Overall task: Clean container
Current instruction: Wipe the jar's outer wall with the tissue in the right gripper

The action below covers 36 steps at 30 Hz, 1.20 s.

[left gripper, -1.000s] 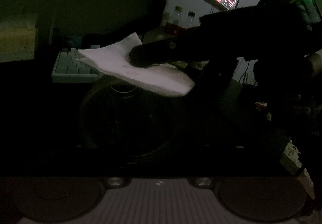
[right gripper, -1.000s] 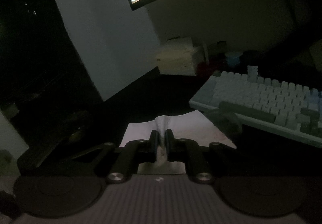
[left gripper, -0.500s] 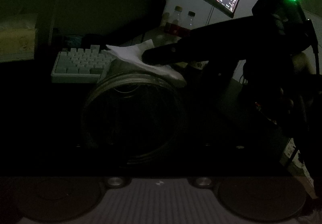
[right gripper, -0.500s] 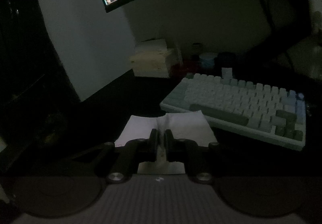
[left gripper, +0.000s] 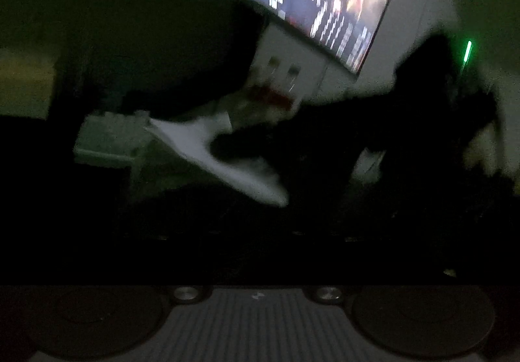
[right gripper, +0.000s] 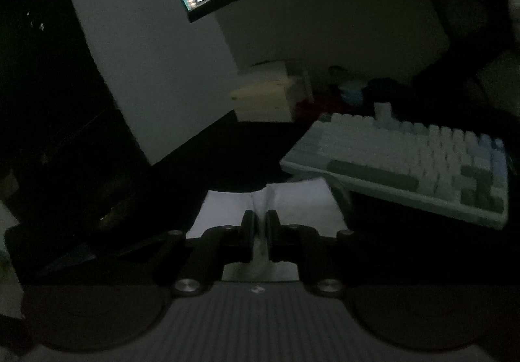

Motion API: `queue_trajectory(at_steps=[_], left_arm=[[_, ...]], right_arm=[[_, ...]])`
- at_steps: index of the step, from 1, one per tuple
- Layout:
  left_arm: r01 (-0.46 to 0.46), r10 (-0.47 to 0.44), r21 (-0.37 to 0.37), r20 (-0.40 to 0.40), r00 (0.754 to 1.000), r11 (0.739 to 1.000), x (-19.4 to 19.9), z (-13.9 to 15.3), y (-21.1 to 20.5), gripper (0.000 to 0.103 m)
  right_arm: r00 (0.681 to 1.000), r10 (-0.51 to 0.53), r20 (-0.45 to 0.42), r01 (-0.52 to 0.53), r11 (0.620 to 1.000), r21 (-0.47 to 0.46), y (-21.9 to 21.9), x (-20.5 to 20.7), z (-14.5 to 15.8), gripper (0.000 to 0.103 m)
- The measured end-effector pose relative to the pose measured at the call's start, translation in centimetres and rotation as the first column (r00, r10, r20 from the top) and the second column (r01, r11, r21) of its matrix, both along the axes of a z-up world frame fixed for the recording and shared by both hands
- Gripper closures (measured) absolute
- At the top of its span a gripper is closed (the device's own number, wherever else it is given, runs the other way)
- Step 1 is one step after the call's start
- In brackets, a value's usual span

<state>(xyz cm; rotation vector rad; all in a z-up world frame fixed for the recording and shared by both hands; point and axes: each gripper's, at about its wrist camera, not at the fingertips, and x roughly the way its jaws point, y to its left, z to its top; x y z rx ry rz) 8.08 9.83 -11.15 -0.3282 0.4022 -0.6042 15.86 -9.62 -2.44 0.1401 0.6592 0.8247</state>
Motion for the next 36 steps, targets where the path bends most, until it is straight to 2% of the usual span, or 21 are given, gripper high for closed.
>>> queue_trajectory(at_steps=[2,5,7,8,9,11,12,16,18,25,26,30,32,36], left_arm=[[0.065,-0.066,-0.085,-0.005,0.998,0.994,0.4,-0.1,0.9,0.091],[0.146,-0.157,-0.201,-0.041,0.987,0.969,1.4,-0.7,1.7,0.091],[0.167,-0.183,-0.209,-0.058,0.981,0.964,1.6,-0.8,1.7,0.09],[0.171,-0.187,-0.192,-0.072,0.98,0.966,1.7,-0.6,1.5,0.087],[0.169,-0.183,-0.149,-0.079,0.98,0.974,1.5,-0.4,1.2,0.079],[0.157,-0.158,-0.023,-0.067,0.985,0.987,0.8,0.1,0.2,0.064],[0.15,-0.148,0.032,-0.067,0.987,0.988,0.5,0.3,-0.3,0.06],[0.131,-0.114,0.194,-0.096,0.989,0.972,-0.2,0.1,-2.2,0.06],[0.104,-0.081,0.219,-0.112,0.99,0.97,-0.1,-0.1,-2.3,0.053],[0.017,0.015,0.216,-0.144,0.989,0.976,0.3,0.2,-0.3,0.053],[0.009,0.023,0.213,-0.147,0.989,0.977,0.3,0.2,0.0,0.053],[-0.007,0.04,0.206,-0.155,0.987,0.978,0.5,0.5,0.4,0.052],[-0.011,0.044,0.211,-0.153,0.987,0.977,0.5,0.6,0.4,0.052],[-0.032,0.064,0.206,-0.15,0.987,0.978,0.7,0.8,0.4,0.051]], right_arm=[[1.0,-0.008,-0.006,0.008,1.0,0.019,-0.8,-0.4,0.0,0.093],[1.0,-0.016,-0.007,0.016,1.0,0.023,-1.7,-1.0,0.0,0.093],[1.0,-0.016,-0.003,0.016,1.0,0.021,-2.1,-1.3,0.0,0.093],[1.0,-0.014,-0.001,0.014,1.0,0.021,-2.2,-1.3,0.0,0.093],[1.0,-0.012,0.001,0.012,1.0,0.018,-2.3,-1.2,0.0,0.093],[1.0,-0.006,0.005,0.006,1.0,0.012,-2.0,-1.0,0.1,0.093],[1.0,0.004,0.012,-0.004,1.0,0.004,-1.7,-0.9,0.1,0.093],[0.996,0.054,0.067,-0.05,0.997,-0.055,-0.1,-0.7,0.6,0.093],[0.993,0.076,0.09,-0.068,0.994,-0.088,0.8,-0.7,0.8,0.093],[0.969,0.228,0.097,-0.219,0.971,-0.092,3.1,-0.6,1.0,0.095],[0.971,0.219,0.097,-0.21,0.973,-0.096,3.1,0.0,0.9,0.095],[0.991,0.076,0.112,-0.06,0.988,-0.144,2.2,3.1,0.3,0.095],[0.995,0.055,0.081,-0.045,0.992,-0.121,1.7,3.7,0.3,0.094],[0.976,0.196,0.098,-0.19,0.98,-0.059,2.1,1.3,0.2,0.093]])
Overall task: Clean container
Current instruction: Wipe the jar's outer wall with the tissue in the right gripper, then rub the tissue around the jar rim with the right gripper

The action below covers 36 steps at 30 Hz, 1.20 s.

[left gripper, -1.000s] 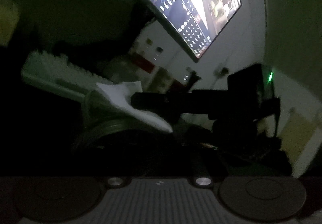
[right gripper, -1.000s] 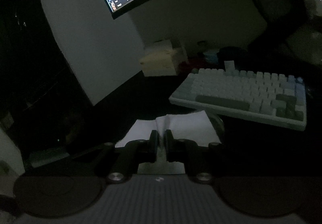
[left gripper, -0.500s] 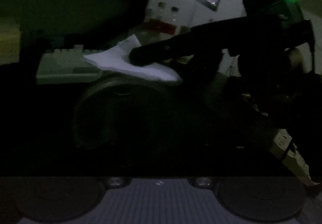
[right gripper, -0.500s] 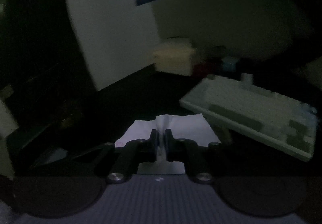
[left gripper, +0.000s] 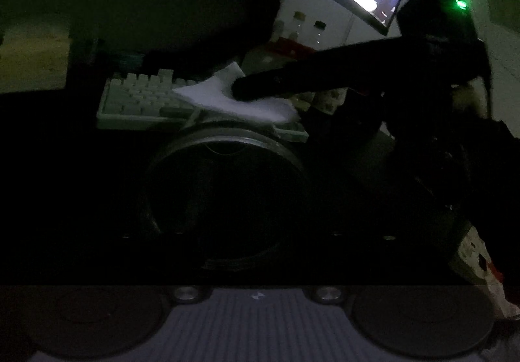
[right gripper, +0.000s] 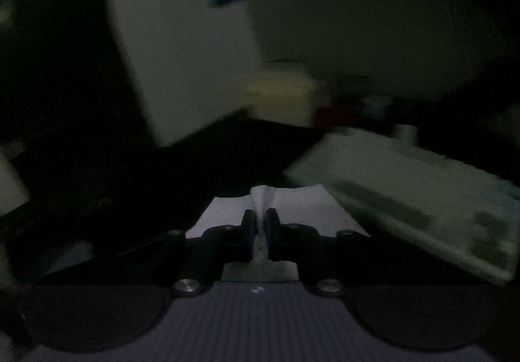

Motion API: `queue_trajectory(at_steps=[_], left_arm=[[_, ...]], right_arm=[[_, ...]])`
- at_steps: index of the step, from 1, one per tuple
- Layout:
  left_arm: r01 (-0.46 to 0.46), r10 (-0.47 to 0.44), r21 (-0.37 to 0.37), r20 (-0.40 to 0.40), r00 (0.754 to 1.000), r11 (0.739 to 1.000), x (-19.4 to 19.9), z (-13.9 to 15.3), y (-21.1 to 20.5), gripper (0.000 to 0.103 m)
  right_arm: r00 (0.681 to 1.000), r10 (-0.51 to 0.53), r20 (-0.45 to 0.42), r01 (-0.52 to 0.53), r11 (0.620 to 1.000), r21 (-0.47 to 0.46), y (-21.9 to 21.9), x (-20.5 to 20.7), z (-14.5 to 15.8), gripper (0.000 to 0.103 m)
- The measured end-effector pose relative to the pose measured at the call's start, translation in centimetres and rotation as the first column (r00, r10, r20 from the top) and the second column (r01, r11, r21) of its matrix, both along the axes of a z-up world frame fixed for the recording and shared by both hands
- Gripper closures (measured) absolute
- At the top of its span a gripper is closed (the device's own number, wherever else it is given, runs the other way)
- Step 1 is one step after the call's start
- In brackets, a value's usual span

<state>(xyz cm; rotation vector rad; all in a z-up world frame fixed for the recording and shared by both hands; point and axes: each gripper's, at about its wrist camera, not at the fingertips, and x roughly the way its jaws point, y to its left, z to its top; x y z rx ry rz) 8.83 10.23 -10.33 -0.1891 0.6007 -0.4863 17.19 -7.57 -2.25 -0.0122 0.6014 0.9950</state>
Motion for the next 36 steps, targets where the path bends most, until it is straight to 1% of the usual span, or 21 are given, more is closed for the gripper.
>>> queue_trajectory(at_steps=[2,3,4,5,6,8,11,14,17,18,19,21,22,24,26,27,28,30,32,35,36], left_arm=[[-0.015,0.015,0.003,-0.002,1.0,1.0,0.4,0.0,-0.1,0.052],[-0.018,0.018,0.006,0.0,1.0,1.0,0.4,0.1,-0.1,0.052],[-0.019,0.019,0.01,0.001,1.0,1.0,0.4,0.1,-0.2,0.052],[-0.02,0.02,0.013,0.001,1.0,1.0,0.4,0.1,-0.2,0.052],[-0.02,0.02,0.014,0.001,1.0,1.0,0.4,0.2,-0.2,0.052],[-0.023,0.023,0.015,0.001,1.0,1.0,0.4,0.2,-0.1,0.052],[-0.031,0.031,0.016,0.001,1.0,0.999,0.4,0.3,0.0,0.052],[-0.04,0.04,0.011,-0.002,0.999,0.999,0.5,0.4,0.2,0.052],[-0.047,0.047,0.01,-0.004,0.999,0.999,0.7,0.5,0.3,0.052],[-0.052,0.052,0.015,-0.003,0.999,0.999,0.7,0.5,0.3,0.052],[-0.059,0.059,0.02,-0.003,0.998,0.998,0.7,0.5,0.3,0.052],[-0.074,0.074,0.027,-0.004,0.997,0.997,0.6,0.5,0.4,0.052],[-0.079,0.079,0.03,-0.004,0.997,0.996,0.6,0.5,0.4,0.052],[-0.087,0.087,0.032,-0.003,0.996,0.996,0.7,0.6,0.6,0.052],[-0.098,0.098,0.035,-0.003,0.995,0.995,0.7,0.6,0.7,0.052],[-0.101,0.101,0.035,-0.002,0.995,0.994,0.7,0.6,0.8,0.052],[-0.104,0.104,0.034,-0.002,0.995,0.994,0.8,0.6,0.9,0.052],[-0.106,0.106,0.027,-0.004,0.994,0.994,0.9,0.5,1.2,0.052],[-0.11,0.11,0.024,-0.004,0.994,0.994,1.1,0.5,1.4,0.051],[-0.118,0.118,0.025,-0.001,0.993,0.993,1.1,0.5,1.5,0.051],[-0.117,0.117,0.025,-0.001,0.993,0.993,1.1,0.5,1.5,0.05]], right_arm=[[0.998,0.057,0.037,-0.058,0.998,0.024,0.4,-1.3,-0.3,0.093],[0.996,0.062,0.06,-0.063,0.998,0.019,0.6,-1.5,-0.3,0.094],[0.996,0.061,0.059,-0.062,0.998,0.021,0.5,-1.3,-0.4,0.094],[0.998,0.04,0.046,-0.041,0.999,0.023,0.4,-0.7,-0.5,0.095],[0.999,-0.01,0.043,0.009,1.0,0.011,0.4,0.0,-0.5,0.095],[0.992,-0.101,0.072,0.103,0.994,-0.032,0.3,1.3,-0.7,0.094],[0.987,-0.153,0.042,0.154,0.987,-0.035,0.0,2.5,-0.7,0.094],[0.992,-0.118,0.038,0.119,0.992,-0.035,0.2,1.6,-0.5,0.093],[1.0,0.026,-0.001,-0.026,1.0,0.013,0.5,0.4,-0.4,0.093],[0.998,0.058,0.012,-0.059,0.998,0.012,0.6,0.1,-0.4,0.093],[0.998,0.06,0.025,-0.06,0.998,0.007,0.6,-0.1,-0.4,0.094],[1.0,0.011,0.029,-0.01,1.0,-0.007,0.4,0.6,-0.5,0.094],[0.999,-0.046,0.022,0.046,0.999,-0.021,0.4,1.6,-0.6,0.094],[0.986,-0.166,0.026,0.167,0.985,-0.051,0.2,3.5,-0.8,0.092],[0.974,-0.224,0.022,0.225,0.973,-0.056,0.2,4.3,-1.1,0.092],[0.976,-0.217,0.018,0.217,0.975,-0.045,0.3,4.1,-1.1,0.094],[0.984,-0.177,0.019,0.178,0.984,-0.029,0.6,3.6,-1.0,0.093],[0.999,-0.04,0.023,0.04,0.999,0.01,1.2,2.1,-0.8,0.093],[0.999,0.041,0.032,-0.042,0.999,0.03,1.7,0.9,-0.8,0.093],[0.998,0.037,0.045,-0.038,0.999,0.012,1.8,1.1,-0.7,0.094],[0.999,-0.009,0.049,0.01,1.0,-0.005,1.7,1.8,-0.8,0.094]])
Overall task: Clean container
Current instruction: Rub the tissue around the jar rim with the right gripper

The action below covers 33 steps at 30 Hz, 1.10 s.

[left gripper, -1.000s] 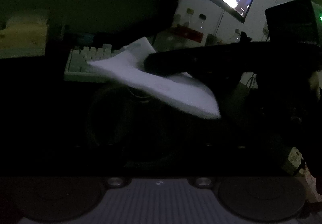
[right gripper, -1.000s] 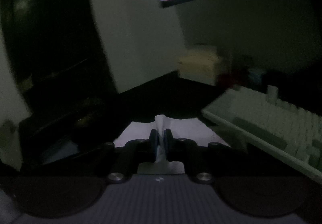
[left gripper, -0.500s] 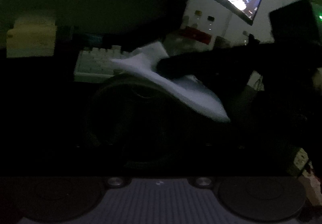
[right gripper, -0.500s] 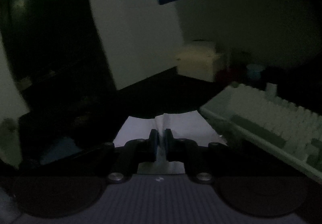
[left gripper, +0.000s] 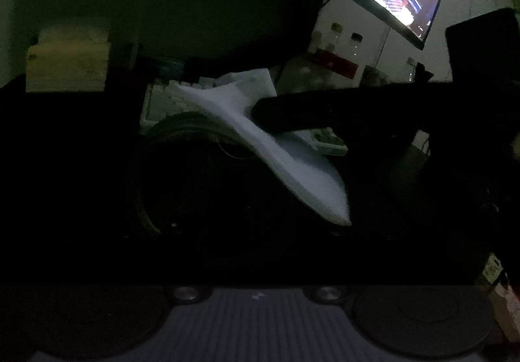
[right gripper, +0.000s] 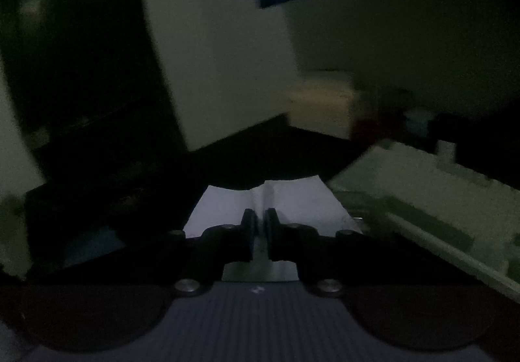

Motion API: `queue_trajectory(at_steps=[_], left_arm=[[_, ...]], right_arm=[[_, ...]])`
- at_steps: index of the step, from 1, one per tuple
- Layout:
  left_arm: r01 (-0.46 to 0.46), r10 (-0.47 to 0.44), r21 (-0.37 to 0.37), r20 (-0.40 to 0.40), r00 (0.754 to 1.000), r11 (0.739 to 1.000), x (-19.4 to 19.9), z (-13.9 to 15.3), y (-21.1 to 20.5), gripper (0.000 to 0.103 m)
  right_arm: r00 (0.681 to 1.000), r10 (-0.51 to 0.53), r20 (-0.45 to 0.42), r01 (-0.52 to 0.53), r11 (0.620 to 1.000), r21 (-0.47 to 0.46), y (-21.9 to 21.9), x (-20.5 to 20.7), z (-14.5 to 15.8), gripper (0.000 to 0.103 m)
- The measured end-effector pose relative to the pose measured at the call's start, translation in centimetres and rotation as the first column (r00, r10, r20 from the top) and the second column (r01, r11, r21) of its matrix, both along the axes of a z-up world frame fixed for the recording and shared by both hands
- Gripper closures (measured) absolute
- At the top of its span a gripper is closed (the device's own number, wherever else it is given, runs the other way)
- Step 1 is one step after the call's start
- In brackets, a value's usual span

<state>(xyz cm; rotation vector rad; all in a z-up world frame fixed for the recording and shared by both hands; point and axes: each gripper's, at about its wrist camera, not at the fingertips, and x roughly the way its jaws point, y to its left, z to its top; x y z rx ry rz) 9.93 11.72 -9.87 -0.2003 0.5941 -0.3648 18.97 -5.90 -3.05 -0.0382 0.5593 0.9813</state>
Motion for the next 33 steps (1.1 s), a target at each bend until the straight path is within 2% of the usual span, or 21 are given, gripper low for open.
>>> queue_trajectory(at_steps=[2,3,5,7,10,13,15,18,26,28,29,33], left_arm=[[0.002,-0.002,-0.005,0.001,1.0,1.0,-0.1,0.0,0.1,0.048],[0.002,-0.002,-0.008,0.001,1.0,1.0,-0.1,0.0,0.2,0.048],[-0.001,0.001,-0.013,-0.002,1.0,1.0,0.0,0.0,0.3,0.048],[-0.003,0.003,-0.016,-0.004,1.0,1.0,0.1,0.0,0.4,0.048],[0.005,-0.005,-0.012,-0.001,1.0,1.0,0.1,0.0,0.3,0.045],[0.007,-0.007,-0.011,0.004,1.0,1.0,0.0,0.1,0.3,0.043],[0.004,-0.004,-0.009,0.008,1.0,1.0,0.0,0.1,0.2,0.043],[0.001,-0.001,-0.013,0.013,1.0,1.0,-0.1,0.1,0.3,0.043],[0.013,-0.012,-0.011,0.013,1.0,1.0,-0.1,0.0,0.1,0.043],[0.016,-0.015,-0.023,0.012,1.0,1.0,0.0,-0.1,0.2,0.057],[0.029,-0.028,-0.032,0.015,0.999,0.999,0.0,-0.1,0.1,0.072],[0.064,-0.06,-0.043,0.08,0.995,0.997,-0.6,0.0,-0.4,0.087]], right_arm=[[0.992,-0.124,0.014,0.125,0.991,-0.045,-0.4,1.6,-0.2,0.092],[0.983,-0.181,-0.009,0.18,0.982,-0.054,-0.7,2.5,-0.3,0.092],[0.975,-0.212,-0.058,0.21,0.977,-0.05,-1.1,3.2,-0.4,0.093],[0.987,-0.152,-0.053,0.15,0.988,-0.037,-1.1,2.3,-0.4,0.093],[0.998,0.025,-0.063,-0.026,1.0,-0.002,-0.6,0.3,-0.4,0.093],[0.995,0.082,-0.052,-0.082,0.997,-0.007,-0.3,-0.3,-0.5,0.096],[0.998,-0.007,-0.07,0.005,1.0,-0.027,-0.6,1.0,-0.7,0.094],[0.985,-0.162,-0.052,0.157,0.984,-0.089,-0.5,2.7,-0.8,0.092],[0.969,-0.247,-0.013,0.244,0.963,-0.116,0.0,2.0,-0.2,0.094],[0.964,-0.266,-0.009,0.264,0.959,-0.101,-1.0,1.3,0.0,0.094],[0.962,-0.273,-0.012,0.27,0.958,-0.093,-1.6,0.9,0.1,0.094],[0.956,-0.292,-0.016,0.29,0.954,-0.073,-3.6,-0.4,0.1,0.094]])
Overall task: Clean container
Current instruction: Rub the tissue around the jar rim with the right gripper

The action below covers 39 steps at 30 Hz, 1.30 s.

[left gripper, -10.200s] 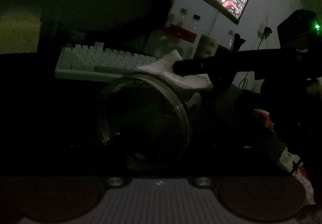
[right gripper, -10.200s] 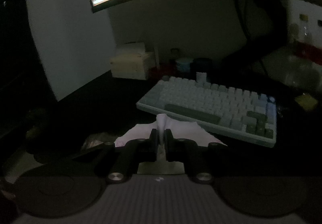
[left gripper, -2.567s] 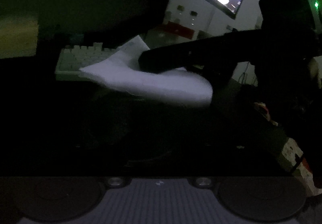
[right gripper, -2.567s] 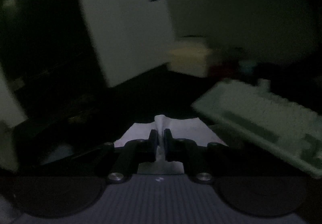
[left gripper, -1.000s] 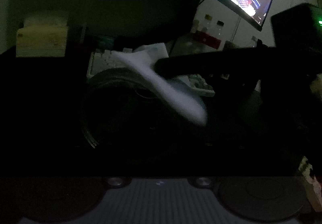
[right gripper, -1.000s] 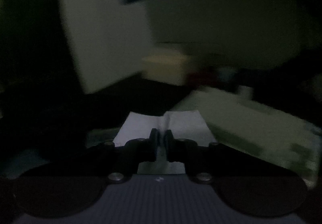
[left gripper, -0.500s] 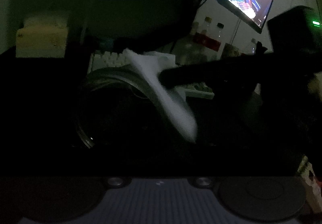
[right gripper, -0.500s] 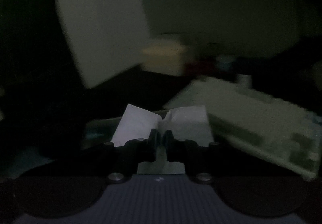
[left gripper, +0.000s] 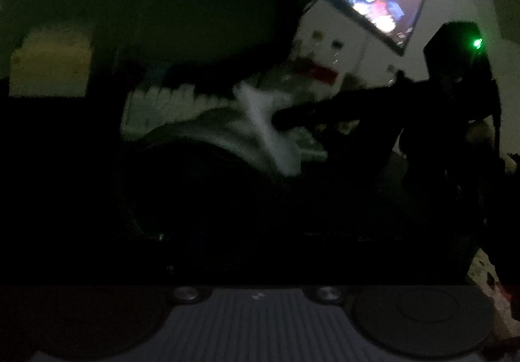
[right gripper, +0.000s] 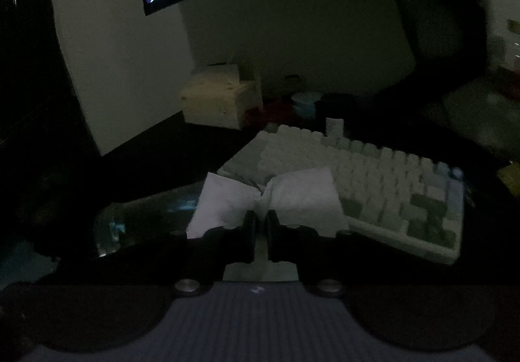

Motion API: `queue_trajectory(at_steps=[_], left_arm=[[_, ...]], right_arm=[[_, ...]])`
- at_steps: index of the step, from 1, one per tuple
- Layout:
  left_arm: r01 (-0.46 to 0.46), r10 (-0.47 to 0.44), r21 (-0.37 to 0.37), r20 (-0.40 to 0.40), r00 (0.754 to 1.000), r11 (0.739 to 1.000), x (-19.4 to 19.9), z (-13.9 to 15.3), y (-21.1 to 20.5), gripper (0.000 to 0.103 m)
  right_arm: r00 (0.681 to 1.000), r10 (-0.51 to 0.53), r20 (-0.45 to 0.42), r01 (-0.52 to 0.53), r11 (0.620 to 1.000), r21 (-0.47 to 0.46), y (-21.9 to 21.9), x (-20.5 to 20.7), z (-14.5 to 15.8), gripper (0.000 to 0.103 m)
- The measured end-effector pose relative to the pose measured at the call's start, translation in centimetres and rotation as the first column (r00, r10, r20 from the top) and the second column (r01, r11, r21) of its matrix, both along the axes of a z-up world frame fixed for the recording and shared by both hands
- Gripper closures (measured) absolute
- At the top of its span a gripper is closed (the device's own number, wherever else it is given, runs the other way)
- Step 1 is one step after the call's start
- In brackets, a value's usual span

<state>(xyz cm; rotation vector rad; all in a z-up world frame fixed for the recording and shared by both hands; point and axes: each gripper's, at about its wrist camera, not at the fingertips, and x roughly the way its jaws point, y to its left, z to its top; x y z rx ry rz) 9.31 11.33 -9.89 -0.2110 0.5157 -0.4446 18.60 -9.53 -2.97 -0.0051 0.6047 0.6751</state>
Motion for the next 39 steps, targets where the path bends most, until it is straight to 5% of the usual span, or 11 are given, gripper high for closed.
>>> queue_trajectory(at_steps=[4,7,9,13,15,16,21,28,35,39], left_arm=[[0.08,-0.077,-0.096,0.034,0.996,0.992,-0.2,0.1,0.0,0.088],[0.232,-0.233,-0.291,0.032,0.972,0.928,0.1,-0.2,0.7,0.088],[0.284,-0.294,-0.335,0.019,0.955,0.899,0.3,-0.5,0.3,0.089],[0.298,-0.304,-0.255,0.015,0.953,0.92,-0.4,-0.4,-1.1,0.08],[0.298,-0.301,-0.194,0.011,0.953,0.935,-0.9,-0.2,-1.7,0.047],[0.292,-0.293,-0.166,0.015,0.956,0.942,-1.1,-0.1,-2.1,0.044],[0.205,-0.205,-0.002,-0.04,0.978,0.979,-1.5,-0.4,-3.5,0.044],[0.089,-0.09,-0.011,-0.074,0.993,0.996,-0.8,-0.4,-1.4,0.043],[0.062,-0.06,0.037,-0.06,0.996,0.997,-1.6,-0.6,-2.0,0.042],[0.064,-0.062,0.028,-0.058,0.996,0.998,-1.7,-0.5,-1.6,0.041]], right_arm=[[1.0,-0.028,0.004,0.027,0.999,0.028,-2.3,-1.8,0.0,0.094],[1.0,-0.03,-0.005,0.03,0.997,0.065,-3.6,-2.9,0.1,0.094],[1.0,-0.007,-0.006,0.008,0.996,0.09,-3.9,-3.7,0.6,0.094],[0.996,0.082,-0.026,-0.078,0.989,0.129,-2.7,-4.4,0.6,0.094],[0.994,0.111,0.003,-0.11,0.986,0.126,-1.6,-4.7,0.4,0.094],[0.991,0.132,0.013,-0.133,0.984,0.12,-1.2,-4.7,0.5,0.094],[0.995,0.086,0.055,-0.087,0.996,0.016,0.0,-3.4,0.9,0.094],[0.995,0.049,0.093,-0.042,0.997,-0.067,1.5,-1.6,0.6,0.092],[0.976,0.216,0.025,-0.218,0.974,0.056,2.5,-2.9,0.5,0.093],[0.998,0.06,0.006,-0.06,0.998,-0.005,1.2,-0.3,0.3,0.093]])
